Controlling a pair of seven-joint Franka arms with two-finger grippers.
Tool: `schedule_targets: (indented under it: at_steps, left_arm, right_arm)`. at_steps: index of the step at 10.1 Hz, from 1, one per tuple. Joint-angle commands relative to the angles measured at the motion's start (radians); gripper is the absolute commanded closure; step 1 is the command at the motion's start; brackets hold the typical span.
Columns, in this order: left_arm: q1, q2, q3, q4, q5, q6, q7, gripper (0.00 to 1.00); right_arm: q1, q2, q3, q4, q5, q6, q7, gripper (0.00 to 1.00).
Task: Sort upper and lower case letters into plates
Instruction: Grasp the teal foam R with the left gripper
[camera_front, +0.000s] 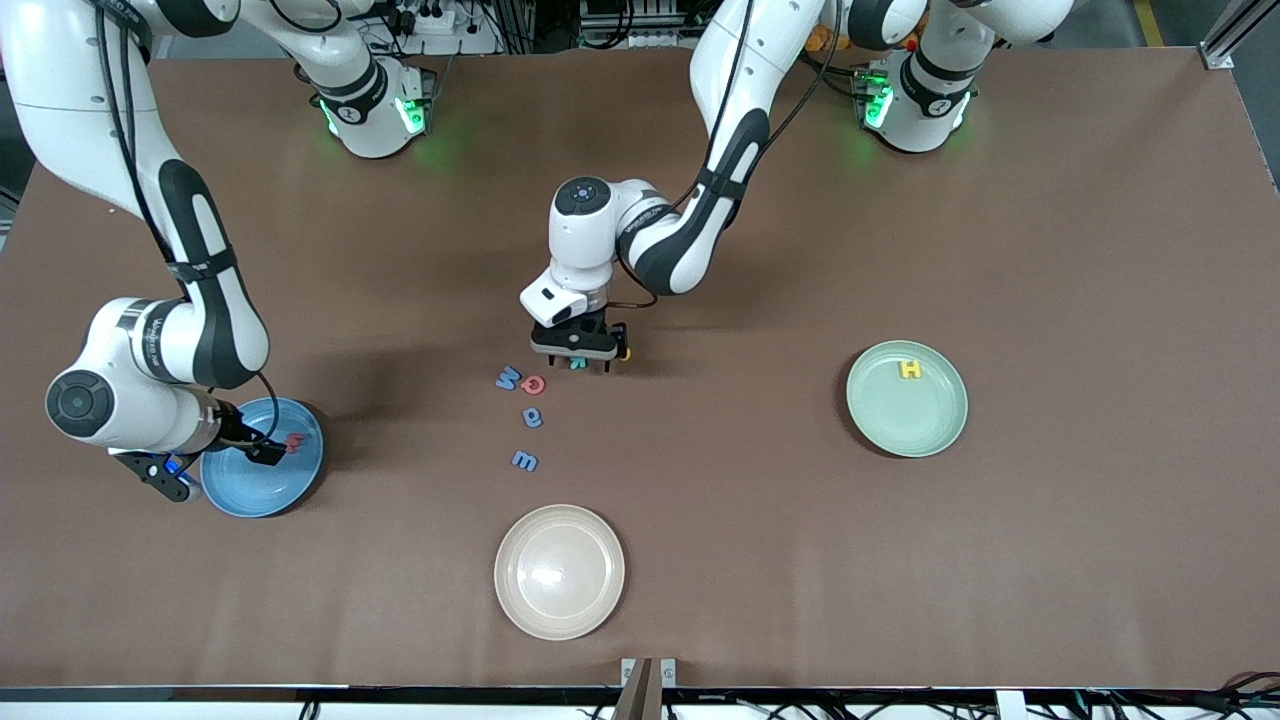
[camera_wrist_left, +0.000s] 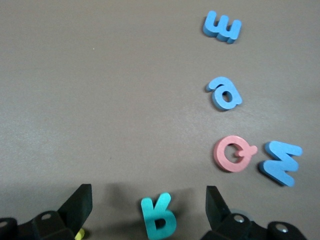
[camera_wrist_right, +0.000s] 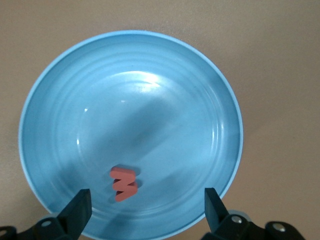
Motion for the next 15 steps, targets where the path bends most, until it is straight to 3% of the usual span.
schedule_targets:
  at_steps: [1, 2, 3, 5, 9, 12, 15]
  left_arm:
    - [-0.01, 0.034, 0.026, 0.046, 0.028, 0.005, -0.082, 0.0]
    - [-0.016, 0.034, 0.026, 0.046, 0.028, 0.004, -0.084, 0.04]
    - [-0.016, 0.042, 0.026, 0.048, 0.03, 0.004, -0.084, 0.19]
    - [-0.019, 0.046, 0.025, 0.046, 0.028, 0.001, -0.108, 0.25]
    - [-0.033, 0.05, 0.023, 0.042, 0.028, -0.019, -0.151, 0.47]
    - [-0.033, 0.048, 0.019, 0.043, 0.025, -0.041, -0.191, 0.53]
    - [-0.053, 0.045, 0.016, 0.043, 0.03, -0.064, -0.201, 0.53]
  right_arm:
    - [-0.009, 0.016, 0.015, 0.008, -0.01, -0.002, -0.015, 0.0]
    - [-0.005, 0.016, 0.016, 0.006, -0.01, -0.004, -0.016, 0.0]
    - [-0.005, 0.017, 0.016, 0.006, -0.008, -0.005, -0.016, 0.0]
    - [-0.005, 0.017, 0.016, 0.002, -0.008, -0.005, -0.018, 0.0]
    - [-0.005, 0.02, 0.016, 0.002, -0.01, -0.002, -0.019, 0.0]
    - [-0.007, 0.019, 0.015, 0.002, -0.01, -0.002, -0.041, 0.0]
    - [-0.007, 0.019, 0.016, 0.002, -0.01, -0.002, -0.041, 0.0]
